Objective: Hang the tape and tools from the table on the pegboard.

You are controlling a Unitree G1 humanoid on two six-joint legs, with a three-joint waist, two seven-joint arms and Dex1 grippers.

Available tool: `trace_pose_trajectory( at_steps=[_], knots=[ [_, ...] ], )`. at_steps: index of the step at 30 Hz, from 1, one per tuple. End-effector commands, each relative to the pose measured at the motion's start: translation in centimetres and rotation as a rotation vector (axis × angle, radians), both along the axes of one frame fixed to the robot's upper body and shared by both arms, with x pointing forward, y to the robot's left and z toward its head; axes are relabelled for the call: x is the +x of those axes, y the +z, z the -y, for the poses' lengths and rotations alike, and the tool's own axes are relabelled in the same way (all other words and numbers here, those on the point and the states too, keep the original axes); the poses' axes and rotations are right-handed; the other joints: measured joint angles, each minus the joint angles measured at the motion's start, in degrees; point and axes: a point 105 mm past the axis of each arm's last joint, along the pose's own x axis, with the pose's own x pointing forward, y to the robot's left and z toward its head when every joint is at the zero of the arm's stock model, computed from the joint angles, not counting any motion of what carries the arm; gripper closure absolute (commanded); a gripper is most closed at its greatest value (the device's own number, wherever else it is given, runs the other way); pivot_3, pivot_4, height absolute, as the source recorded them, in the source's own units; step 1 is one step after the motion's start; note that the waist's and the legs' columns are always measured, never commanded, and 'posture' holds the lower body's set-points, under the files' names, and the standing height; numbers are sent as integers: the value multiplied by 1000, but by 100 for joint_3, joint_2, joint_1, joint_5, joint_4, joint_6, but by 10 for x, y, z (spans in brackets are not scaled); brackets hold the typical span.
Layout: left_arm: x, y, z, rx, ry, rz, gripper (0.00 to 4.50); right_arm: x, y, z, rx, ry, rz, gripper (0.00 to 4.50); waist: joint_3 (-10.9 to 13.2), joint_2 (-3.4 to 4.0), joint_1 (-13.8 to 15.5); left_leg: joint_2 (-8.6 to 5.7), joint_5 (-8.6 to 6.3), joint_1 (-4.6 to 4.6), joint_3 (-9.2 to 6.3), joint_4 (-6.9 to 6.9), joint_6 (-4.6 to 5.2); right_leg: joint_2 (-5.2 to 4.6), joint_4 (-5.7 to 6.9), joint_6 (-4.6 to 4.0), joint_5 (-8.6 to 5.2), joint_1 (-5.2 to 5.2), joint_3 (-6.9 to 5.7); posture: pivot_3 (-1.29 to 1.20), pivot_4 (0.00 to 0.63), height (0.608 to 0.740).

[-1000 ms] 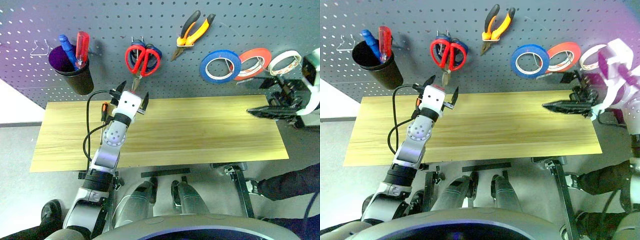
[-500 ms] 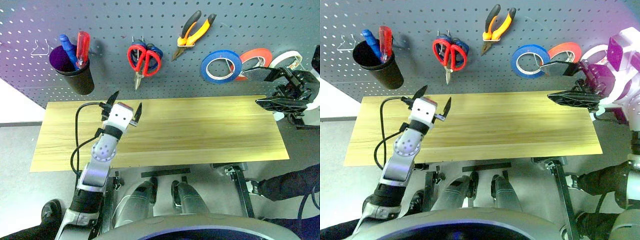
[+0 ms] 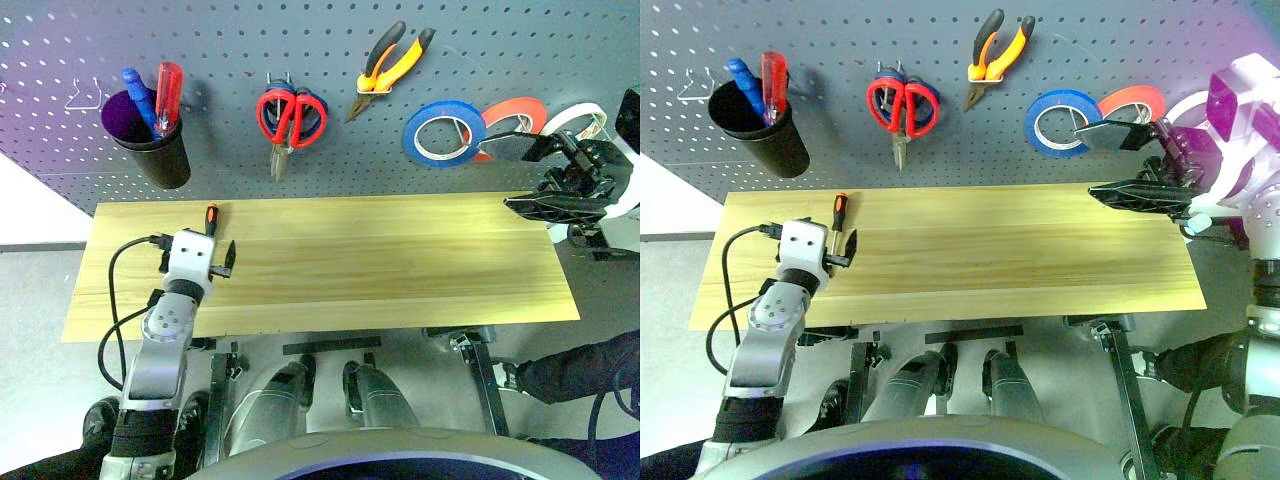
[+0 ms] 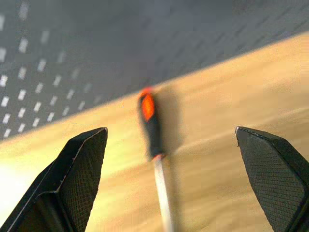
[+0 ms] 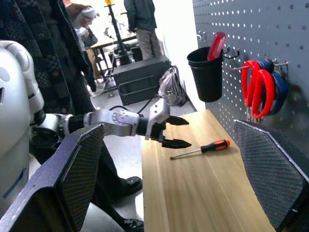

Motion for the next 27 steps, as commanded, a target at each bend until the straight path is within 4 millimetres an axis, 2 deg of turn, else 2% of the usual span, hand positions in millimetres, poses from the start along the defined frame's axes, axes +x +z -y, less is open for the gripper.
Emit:
trace_pose_trajectory(
  at_steps=[1, 9, 14, 27],
  knots=[
    [9, 0, -10, -28, 31, -7, 58, -5, 10, -2, -6, 14, 57, 0, 0, 0, 4, 0, 0, 0, 0, 1, 0, 0, 0, 0, 0, 0, 0, -71, 343, 740],
    [38, -8, -20, -74, 85, -56, 58, -5, 8, -3, -26, 12, 53, 0, 0, -1, -15, 0, 0, 0, 5, 1, 0, -1, 0, 2, 1, 1, 0, -91, 352, 740],
    [52, -25, -23, -126, 142, -131, 58, -6, 6, -4, -41, 10, 50, 0, 0, -1, -25, 0, 2, 0, 11, 3, -3, -4, 1, 3, 2, 0, 0, -102, 357, 740],
    [80, -25, -9, -156, 117, -149, 58, -9, 1, -5, -72, 3, 40, 0, 1, -3, -51, 0, 8, -2, 31, 3, -12, -15, 1, 9, 5, -4, 0, -131, 367, 740]
  ],
)
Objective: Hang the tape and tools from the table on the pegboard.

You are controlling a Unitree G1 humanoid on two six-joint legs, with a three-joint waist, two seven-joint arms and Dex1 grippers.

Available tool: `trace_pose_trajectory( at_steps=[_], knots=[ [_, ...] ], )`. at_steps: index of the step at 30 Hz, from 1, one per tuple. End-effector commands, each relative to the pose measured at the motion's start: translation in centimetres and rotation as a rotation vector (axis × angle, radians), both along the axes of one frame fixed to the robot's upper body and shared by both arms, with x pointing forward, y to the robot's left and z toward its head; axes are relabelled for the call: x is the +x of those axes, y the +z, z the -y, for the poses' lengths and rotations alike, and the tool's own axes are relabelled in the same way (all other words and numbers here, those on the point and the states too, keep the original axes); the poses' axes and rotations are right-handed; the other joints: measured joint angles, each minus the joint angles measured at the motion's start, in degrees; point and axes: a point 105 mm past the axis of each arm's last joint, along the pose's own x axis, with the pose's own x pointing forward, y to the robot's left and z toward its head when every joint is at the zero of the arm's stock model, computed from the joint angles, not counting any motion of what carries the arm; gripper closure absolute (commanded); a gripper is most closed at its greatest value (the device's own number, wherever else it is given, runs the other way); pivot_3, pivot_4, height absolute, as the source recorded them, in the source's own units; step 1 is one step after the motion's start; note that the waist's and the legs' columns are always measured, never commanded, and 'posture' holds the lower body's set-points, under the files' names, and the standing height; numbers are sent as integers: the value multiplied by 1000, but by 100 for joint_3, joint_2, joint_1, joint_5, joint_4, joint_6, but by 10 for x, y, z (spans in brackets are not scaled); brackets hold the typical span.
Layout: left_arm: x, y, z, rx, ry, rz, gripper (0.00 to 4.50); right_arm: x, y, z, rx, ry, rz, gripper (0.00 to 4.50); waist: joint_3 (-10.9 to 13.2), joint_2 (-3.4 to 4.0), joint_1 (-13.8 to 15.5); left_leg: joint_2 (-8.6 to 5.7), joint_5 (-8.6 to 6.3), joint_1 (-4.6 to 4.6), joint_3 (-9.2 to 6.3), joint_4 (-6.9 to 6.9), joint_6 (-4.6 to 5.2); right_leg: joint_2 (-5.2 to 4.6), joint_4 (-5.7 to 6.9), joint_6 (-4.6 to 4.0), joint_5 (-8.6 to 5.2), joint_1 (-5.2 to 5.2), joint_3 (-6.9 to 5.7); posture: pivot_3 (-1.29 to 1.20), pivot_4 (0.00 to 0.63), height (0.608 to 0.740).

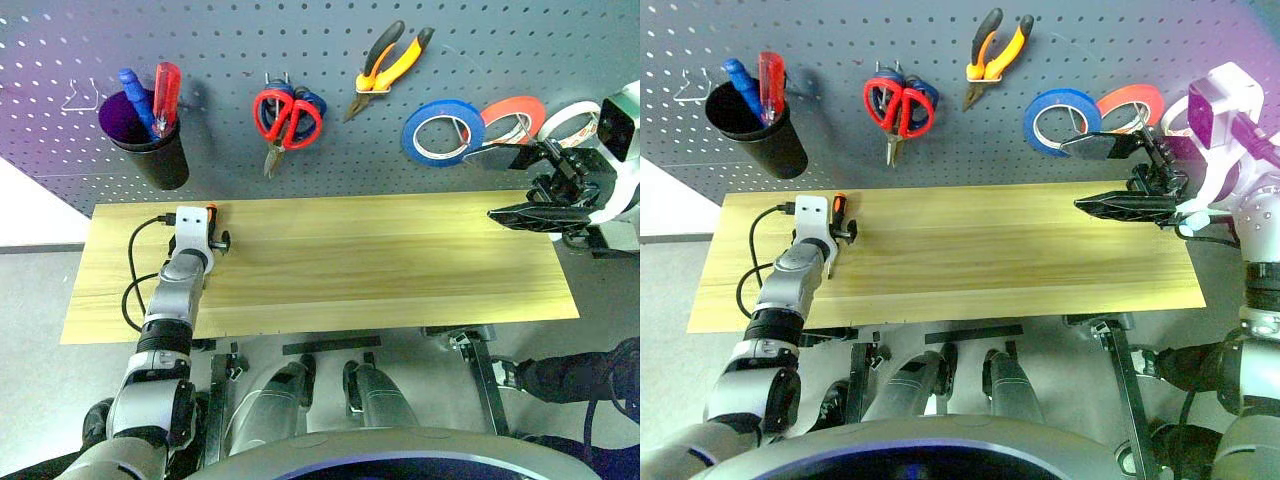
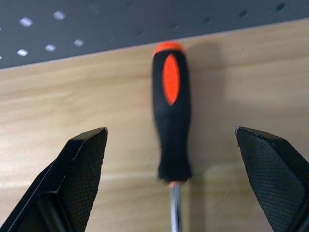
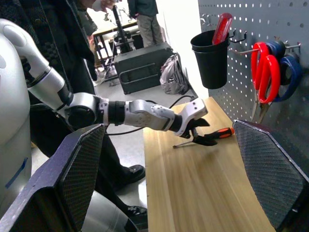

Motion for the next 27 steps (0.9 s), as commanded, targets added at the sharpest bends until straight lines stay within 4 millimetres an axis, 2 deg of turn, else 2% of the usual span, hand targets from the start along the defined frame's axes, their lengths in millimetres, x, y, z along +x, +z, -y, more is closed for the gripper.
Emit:
trace_pose_trajectory(
  at_steps=[1, 10, 13, 20, 22, 23, 27],
  knots=[
    [5, 1, -3, 17, 21, -4, 58, -6, 8, 2, -4, -1, 50, 0, 0, 0, -3, 0, 0, 0, 2, 0, 0, -1, 0, 0, 0, -1, 0, -133, 364, 740],
    [5, -10, -6, 23, 52, -49, 58, -6, 7, 5, -22, -19, 49, 0, 0, 0, -9, 0, 1, 0, 17, 1, 0, -7, 1, 6, 3, -4, 0, -148, 363, 740],
    [7, -10, -3, -27, 47, -49, 609, -5, 6, 6, -27, -30, 50, 0, 0, 0, -13, 0, -14, 1, 20, 2, 23, -9, 1, 8, 5, -3, 0, -150, 364, 740],
    [4, -19, -1, -45, 67, -118, 2843, -4, 6, 7, -28, -37, 54, 0, 0, 0, -24, 1, -13, 2, 24, 2, 21, -10, 3, 10, 5, -4, 0, -147, 362, 740],
    [2, -21, 2, -79, 61, -130, 3624, -4, 6, 7, -29, -39, 55, 0, 0, 0, -23, 1, -13, 3, 25, 2, 21, -10, 4, 10, 5, -4, 0, -147, 364, 740],
    [2, -22, 2, -85, 61, -133, 3794, -4, 6, 7, -27, -40, 56, 0, 0, 0, -21, 1, -13, 2, 25, 3, 21, -10, 5, 10, 5, -4, 0, -146, 363, 740],
    [-1, -26, 2, -118, 77, -162, 3802, -3, 6, 7, -28, -39, 54, 0, 0, 0, -14, 1, -13, 2, 26, 3, 21, -11, 4, 10, 5, -5, 0, -141, 363, 740]
  ],
)
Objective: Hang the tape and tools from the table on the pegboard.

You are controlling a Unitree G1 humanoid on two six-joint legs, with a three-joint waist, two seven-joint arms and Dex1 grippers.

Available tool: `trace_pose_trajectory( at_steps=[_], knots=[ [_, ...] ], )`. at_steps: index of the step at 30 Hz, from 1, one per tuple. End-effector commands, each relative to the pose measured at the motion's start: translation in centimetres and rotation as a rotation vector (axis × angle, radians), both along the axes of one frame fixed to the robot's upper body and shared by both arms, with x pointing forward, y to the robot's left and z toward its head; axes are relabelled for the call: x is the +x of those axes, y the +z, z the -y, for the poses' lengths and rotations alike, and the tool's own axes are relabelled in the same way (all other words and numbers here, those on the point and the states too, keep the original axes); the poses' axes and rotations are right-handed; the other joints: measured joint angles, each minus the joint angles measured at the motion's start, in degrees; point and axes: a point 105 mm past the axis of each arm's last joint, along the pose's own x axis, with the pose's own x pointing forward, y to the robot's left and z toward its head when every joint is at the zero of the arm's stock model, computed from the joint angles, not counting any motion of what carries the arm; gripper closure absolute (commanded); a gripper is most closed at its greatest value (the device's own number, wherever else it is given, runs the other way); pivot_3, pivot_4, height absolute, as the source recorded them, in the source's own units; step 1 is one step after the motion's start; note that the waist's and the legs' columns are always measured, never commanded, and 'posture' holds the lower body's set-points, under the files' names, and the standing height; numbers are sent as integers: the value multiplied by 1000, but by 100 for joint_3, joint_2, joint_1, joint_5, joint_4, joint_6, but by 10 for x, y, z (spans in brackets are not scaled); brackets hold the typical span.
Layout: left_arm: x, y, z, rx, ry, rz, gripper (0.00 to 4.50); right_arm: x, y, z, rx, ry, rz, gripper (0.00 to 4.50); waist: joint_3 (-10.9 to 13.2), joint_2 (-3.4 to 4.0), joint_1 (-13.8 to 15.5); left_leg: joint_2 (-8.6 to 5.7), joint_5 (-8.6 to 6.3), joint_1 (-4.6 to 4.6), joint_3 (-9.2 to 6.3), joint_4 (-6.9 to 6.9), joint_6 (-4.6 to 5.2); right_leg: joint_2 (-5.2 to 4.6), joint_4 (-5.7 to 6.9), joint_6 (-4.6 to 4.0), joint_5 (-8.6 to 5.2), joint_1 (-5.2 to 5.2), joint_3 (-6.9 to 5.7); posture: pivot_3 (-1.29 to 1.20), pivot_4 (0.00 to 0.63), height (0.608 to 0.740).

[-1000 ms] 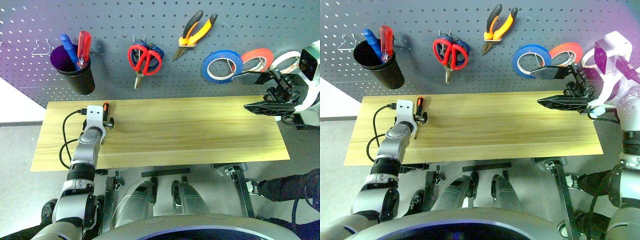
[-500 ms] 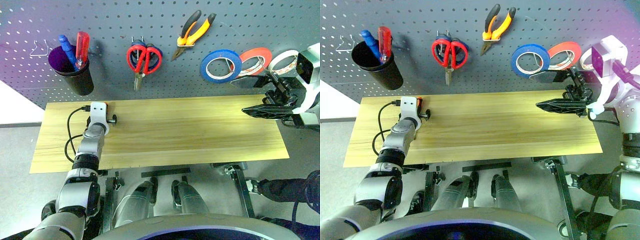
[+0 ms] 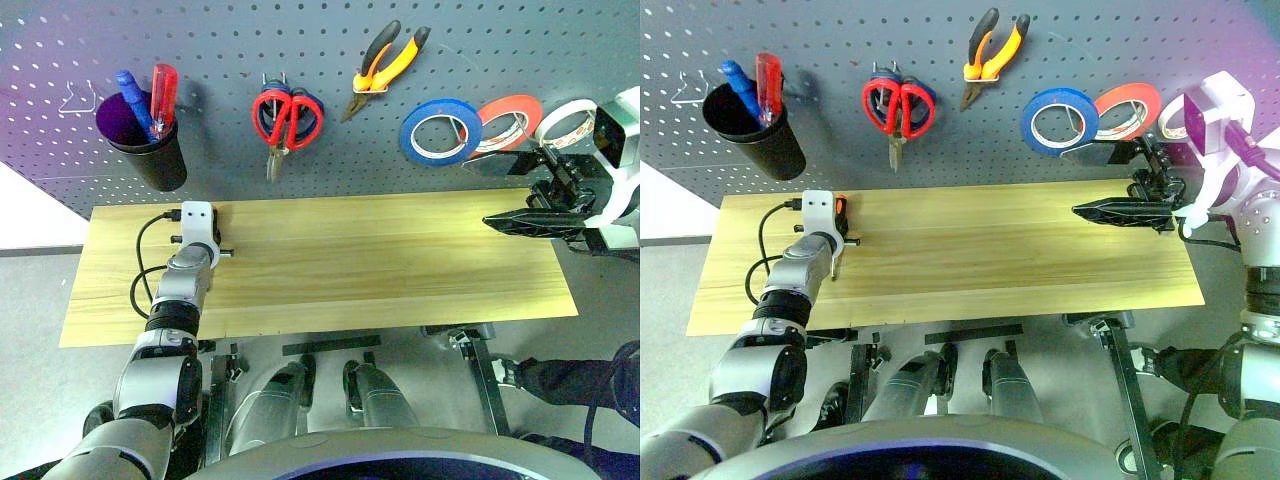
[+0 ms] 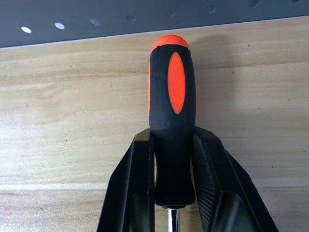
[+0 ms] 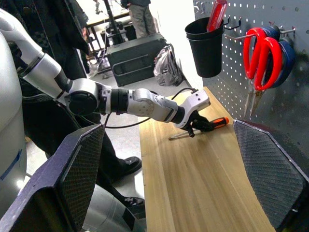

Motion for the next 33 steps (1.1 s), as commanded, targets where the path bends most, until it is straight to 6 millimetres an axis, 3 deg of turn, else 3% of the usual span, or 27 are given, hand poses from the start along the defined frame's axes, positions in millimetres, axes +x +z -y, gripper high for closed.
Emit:
trace_pose_trajectory(
  at_steps=[1, 9, 18, 33],
  knots=[
    [-11, -20, -1, -40, 14, -72, 3802, -5, 11, 3, 4, -3, 59, 0, 0, 0, 1, 0, 0, 0, 1, 0, 0, 0, 0, 0, 0, 0, 0, -140, 364, 740],
    [-34, -12, 5, 3, -40, -49, 3802, -3, 10, 4, 10, -3, 58, 0, 0, 0, -27, 0, 2, 0, 5, -1, -3, -1, 0, 0, 0, -1, 1, -123, 359, 740],
    [-82, -12, 20, 96, -119, -43, 3802, 2, 12, 4, 21, -8, 62, 0, 0, 1, 22, 1, -5, 1, 6, -1, 8, -1, 0, 0, 0, -1, 1, -94, 350, 740],
    [-96, 30, 51, 208, -262, 193, 3802, 7, 12, 3, 29, -6, 64, 0, 0, 1, 57, 2, -11, -1, 8, -11, 17, -2, -9, 0, 0, -6, 1, -73, 340, 740]
  ],
)
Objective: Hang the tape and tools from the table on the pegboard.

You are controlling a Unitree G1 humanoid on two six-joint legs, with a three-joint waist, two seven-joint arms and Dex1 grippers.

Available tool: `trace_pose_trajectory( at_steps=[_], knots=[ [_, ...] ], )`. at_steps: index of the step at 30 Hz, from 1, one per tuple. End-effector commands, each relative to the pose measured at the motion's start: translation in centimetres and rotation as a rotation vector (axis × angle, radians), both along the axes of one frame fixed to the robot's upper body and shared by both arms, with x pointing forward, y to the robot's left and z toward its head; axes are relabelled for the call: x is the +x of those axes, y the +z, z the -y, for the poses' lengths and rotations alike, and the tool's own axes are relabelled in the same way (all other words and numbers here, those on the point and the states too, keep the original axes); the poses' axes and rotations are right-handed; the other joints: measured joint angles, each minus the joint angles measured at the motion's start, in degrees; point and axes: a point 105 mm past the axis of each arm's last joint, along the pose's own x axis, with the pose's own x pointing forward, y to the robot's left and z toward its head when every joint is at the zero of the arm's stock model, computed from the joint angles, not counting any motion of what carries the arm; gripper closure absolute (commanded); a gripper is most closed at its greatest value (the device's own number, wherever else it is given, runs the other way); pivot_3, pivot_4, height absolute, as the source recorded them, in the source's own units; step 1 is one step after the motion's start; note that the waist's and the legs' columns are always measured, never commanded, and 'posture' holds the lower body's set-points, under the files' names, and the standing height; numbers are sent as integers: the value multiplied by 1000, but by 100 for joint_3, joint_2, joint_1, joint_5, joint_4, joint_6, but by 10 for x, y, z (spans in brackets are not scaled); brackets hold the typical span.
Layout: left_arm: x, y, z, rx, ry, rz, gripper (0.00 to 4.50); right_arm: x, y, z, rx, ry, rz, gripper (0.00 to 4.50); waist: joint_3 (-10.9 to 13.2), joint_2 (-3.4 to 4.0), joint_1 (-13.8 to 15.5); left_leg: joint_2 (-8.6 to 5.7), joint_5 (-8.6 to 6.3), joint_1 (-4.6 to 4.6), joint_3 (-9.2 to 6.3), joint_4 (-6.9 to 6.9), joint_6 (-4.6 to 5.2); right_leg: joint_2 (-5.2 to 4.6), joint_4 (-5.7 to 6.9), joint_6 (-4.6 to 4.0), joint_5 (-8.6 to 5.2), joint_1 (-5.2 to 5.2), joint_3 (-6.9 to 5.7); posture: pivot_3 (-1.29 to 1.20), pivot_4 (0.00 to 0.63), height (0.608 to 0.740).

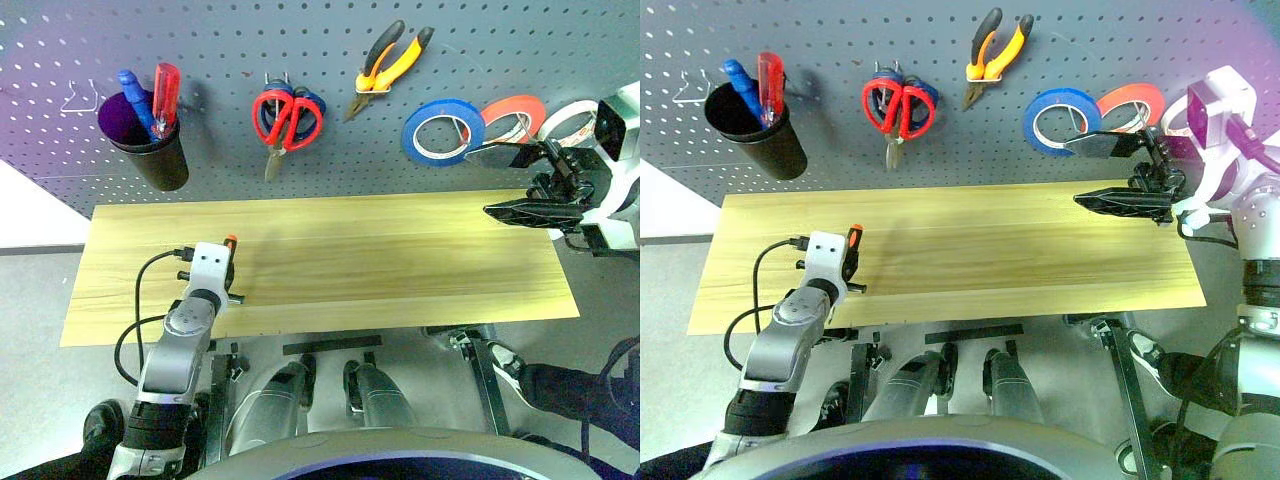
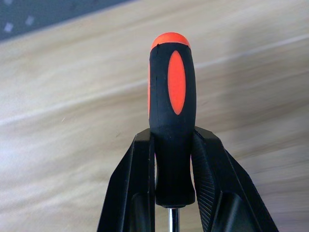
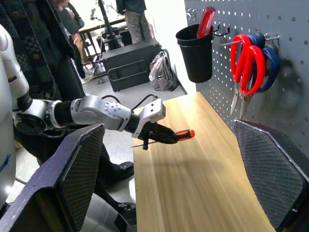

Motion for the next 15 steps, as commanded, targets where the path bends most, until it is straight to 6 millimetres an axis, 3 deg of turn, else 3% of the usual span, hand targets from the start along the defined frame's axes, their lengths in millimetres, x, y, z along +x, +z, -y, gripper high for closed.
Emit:
trace_pose_trajectory(
  at_steps=[1, 15],
  knots=[
    [-2, 25, 7, 38, -57, 130, 3802, -3, 9, 0, -4, 9, 51, 0, 0, 0, 5, 0, 0, 0, 0, 1, 0, 0, 0, 0, 0, 1, 0, -71, 337, 740],
    [-13, 114, 24, 71, -170, 573, 3802, 0, 11, 2, -9, -1, 61, 0, -1, 1, 6, 0, 0, 0, 1, 0, 0, 0, -7, 0, 0, 0, 0, -65, 316, 740]
  ],
)
